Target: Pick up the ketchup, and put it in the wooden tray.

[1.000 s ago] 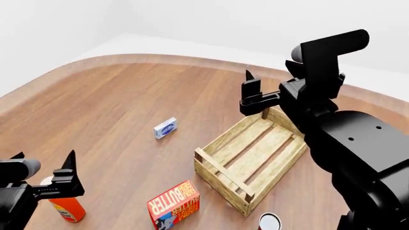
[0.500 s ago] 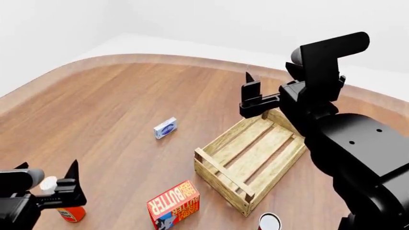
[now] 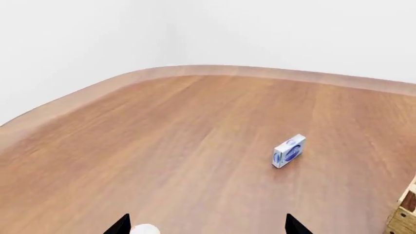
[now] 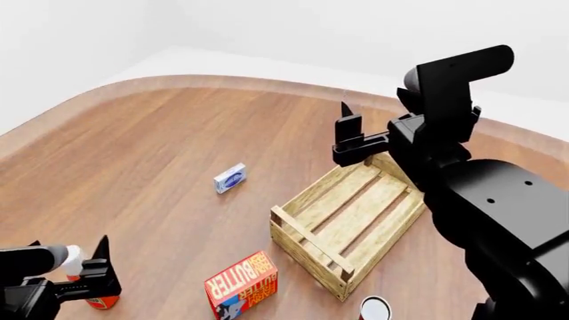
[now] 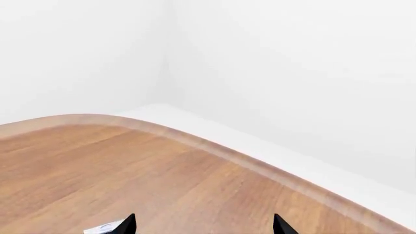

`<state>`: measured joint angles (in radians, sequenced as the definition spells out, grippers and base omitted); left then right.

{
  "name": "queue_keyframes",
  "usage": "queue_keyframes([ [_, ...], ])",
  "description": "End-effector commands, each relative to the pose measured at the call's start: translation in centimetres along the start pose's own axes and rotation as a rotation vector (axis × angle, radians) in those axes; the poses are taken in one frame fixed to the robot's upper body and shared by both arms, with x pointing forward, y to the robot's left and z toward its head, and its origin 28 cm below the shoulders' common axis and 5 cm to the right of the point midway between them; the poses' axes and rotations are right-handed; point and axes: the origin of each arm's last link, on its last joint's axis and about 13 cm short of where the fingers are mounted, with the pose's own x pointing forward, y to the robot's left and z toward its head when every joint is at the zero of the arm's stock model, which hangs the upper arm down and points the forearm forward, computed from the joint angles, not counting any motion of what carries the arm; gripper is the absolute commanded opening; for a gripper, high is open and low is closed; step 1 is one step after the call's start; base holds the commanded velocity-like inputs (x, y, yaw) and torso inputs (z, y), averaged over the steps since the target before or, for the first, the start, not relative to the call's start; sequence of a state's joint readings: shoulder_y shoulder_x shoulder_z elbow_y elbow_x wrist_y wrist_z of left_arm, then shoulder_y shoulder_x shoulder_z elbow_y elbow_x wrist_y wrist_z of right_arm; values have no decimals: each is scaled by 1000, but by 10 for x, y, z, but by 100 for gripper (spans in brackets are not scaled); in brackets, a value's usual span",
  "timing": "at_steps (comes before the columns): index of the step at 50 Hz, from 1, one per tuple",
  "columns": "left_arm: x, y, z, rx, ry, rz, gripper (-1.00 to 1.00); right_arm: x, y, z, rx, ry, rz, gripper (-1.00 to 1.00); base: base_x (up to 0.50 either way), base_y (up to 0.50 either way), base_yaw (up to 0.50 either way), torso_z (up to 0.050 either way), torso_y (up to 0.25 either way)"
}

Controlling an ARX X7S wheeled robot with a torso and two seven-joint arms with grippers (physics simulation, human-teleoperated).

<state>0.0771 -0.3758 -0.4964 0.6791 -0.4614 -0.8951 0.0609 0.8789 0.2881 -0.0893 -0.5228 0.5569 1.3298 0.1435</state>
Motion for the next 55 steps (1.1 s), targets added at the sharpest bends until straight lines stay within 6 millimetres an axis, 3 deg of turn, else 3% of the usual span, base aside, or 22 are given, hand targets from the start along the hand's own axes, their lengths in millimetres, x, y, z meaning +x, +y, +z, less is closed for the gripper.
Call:
queue_keyframes([
  [1, 2, 1, -8, -4, 26, 21, 100, 1, 0, 0, -1, 3, -2, 100, 0, 0, 0, 0, 0],
  [55, 28, 9, -26, -25, 92, 166, 100, -1, 2, 0, -3, 15, -6, 100, 0, 0, 0, 0, 0],
])
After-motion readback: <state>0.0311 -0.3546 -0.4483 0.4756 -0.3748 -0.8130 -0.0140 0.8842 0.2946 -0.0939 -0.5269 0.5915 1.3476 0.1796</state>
